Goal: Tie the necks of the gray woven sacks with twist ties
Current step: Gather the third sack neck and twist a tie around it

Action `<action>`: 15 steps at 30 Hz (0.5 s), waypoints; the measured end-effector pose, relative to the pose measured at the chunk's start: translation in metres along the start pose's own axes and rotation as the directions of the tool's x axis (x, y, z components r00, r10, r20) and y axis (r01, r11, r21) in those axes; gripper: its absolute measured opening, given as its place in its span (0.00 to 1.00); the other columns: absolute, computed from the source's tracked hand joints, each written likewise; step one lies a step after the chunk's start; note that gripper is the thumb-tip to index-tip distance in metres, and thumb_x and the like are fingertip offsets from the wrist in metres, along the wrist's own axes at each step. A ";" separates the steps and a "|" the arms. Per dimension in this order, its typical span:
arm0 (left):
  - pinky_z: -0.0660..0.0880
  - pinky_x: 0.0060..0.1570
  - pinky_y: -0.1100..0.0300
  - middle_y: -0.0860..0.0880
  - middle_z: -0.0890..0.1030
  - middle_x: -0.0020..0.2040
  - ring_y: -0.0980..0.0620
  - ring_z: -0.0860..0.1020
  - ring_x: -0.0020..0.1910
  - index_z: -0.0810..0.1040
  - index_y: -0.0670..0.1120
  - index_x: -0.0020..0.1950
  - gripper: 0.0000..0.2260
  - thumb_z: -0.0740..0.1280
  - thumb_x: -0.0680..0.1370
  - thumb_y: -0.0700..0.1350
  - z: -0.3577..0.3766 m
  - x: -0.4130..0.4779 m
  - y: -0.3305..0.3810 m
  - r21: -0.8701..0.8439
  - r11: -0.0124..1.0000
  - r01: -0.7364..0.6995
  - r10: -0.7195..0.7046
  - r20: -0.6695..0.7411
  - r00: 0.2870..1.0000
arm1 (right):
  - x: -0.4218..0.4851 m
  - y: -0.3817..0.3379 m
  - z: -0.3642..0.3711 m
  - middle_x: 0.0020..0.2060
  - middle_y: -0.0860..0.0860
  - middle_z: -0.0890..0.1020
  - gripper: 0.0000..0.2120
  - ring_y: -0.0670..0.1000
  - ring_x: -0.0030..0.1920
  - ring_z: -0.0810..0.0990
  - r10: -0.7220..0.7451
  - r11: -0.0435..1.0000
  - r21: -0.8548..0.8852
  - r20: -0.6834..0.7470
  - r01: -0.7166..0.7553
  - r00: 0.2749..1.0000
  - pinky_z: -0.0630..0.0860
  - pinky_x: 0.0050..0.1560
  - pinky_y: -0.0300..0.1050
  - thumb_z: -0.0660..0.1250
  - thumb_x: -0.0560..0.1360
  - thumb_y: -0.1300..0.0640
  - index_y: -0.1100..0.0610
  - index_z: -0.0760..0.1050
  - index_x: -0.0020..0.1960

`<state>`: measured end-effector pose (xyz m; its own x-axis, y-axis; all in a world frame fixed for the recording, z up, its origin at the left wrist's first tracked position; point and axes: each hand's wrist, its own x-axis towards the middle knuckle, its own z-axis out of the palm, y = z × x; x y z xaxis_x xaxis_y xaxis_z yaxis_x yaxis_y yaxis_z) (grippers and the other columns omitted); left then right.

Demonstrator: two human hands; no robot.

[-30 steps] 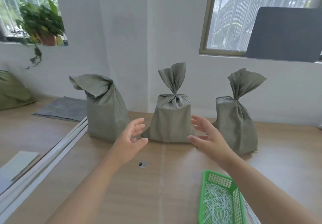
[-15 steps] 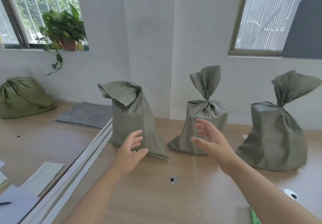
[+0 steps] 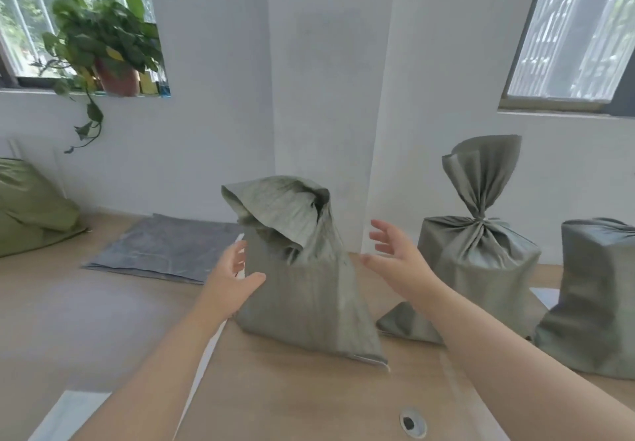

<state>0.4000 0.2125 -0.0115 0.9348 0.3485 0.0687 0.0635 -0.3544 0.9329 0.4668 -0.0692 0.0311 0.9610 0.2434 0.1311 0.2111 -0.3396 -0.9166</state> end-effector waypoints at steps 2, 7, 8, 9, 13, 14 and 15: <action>0.67 0.63 0.56 0.53 0.70 0.68 0.53 0.68 0.70 0.63 0.54 0.75 0.32 0.72 0.75 0.41 -0.004 0.026 -0.002 0.008 1.000 -0.025 0.026 -0.026 0.999 | 0.027 0.003 0.016 0.69 0.47 0.71 0.34 0.48 0.69 0.69 0.000 0.999 -0.040 0.008 0.000 1.000 0.70 0.63 0.46 0.72 0.75 0.55 0.46 0.61 0.77; 0.65 0.61 0.57 0.59 0.71 0.60 0.57 0.67 0.63 0.66 0.58 0.60 0.25 0.75 0.71 0.41 -0.001 0.077 -0.001 0.056 0.988 -0.142 0.145 -0.046 0.988 | 0.079 0.019 0.049 0.73 0.48 0.67 0.37 0.49 0.73 0.65 0.025 0.995 -0.095 0.021 -0.023 0.999 0.69 0.63 0.47 0.71 0.74 0.53 0.44 0.57 0.78; 0.67 0.60 0.57 0.60 0.74 0.58 0.57 0.71 0.62 0.70 0.58 0.57 0.23 0.77 0.69 0.43 -0.001 0.086 -0.001 0.057 0.987 -0.148 0.150 -0.038 0.988 | 0.087 0.023 0.055 0.74 0.49 0.66 0.38 0.50 0.74 0.64 0.025 0.993 -0.118 0.014 -0.023 1.000 0.69 0.66 0.49 0.71 0.74 0.53 0.45 0.56 0.78; 0.71 0.57 0.57 0.60 0.78 0.55 0.56 0.75 0.60 0.75 0.58 0.54 0.20 0.77 0.66 0.46 0.000 0.095 -0.002 0.054 0.984 -0.167 0.169 -0.027 0.985 | 0.094 0.026 0.060 0.75 0.49 0.64 0.39 0.50 0.75 0.63 0.020 0.990 -0.138 0.004 -0.019 1.000 0.68 0.70 0.52 0.70 0.74 0.53 0.45 0.54 0.79; 0.78 0.52 0.59 0.63 0.84 0.46 0.67 0.80 0.48 0.81 0.57 0.50 0.15 0.78 0.66 0.45 0.009 0.114 0.000 0.036 0.980 -0.194 0.192 0.068 0.979 | 0.112 0.039 0.076 0.75 0.48 0.65 0.42 0.51 0.74 0.65 0.048 0.991 -0.128 -0.016 -0.049 0.999 0.68 0.72 0.55 0.71 0.74 0.51 0.48 0.51 0.80; 0.77 0.51 0.60 0.65 0.83 0.47 0.70 0.79 0.48 0.80 0.58 0.52 0.16 0.78 0.68 0.44 0.012 0.116 0.002 0.035 0.981 -0.189 0.186 0.075 0.980 | 0.114 0.043 0.079 0.73 0.47 0.68 0.42 0.51 0.72 0.69 0.064 0.990 -0.125 -0.014 -0.065 0.998 0.70 0.70 0.54 0.71 0.73 0.50 0.48 0.51 0.80; 0.76 0.51 0.62 0.64 0.83 0.49 0.70 0.79 0.49 0.80 0.59 0.54 0.18 0.79 0.68 0.45 0.014 0.117 0.003 0.032 0.982 -0.186 0.183 0.070 0.981 | 0.115 0.046 0.081 0.71 0.47 0.71 0.42 0.51 0.69 0.72 0.072 0.990 -0.120 -0.011 -0.073 0.997 0.73 0.68 0.54 0.71 0.72 0.49 0.47 0.52 0.79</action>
<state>0.5147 0.2406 -0.0054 0.9526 0.2161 0.2139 -0.1002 -0.4410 0.8919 0.5723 0.0170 -0.0263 0.9756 0.2085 0.0685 0.1601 -0.4627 -0.8719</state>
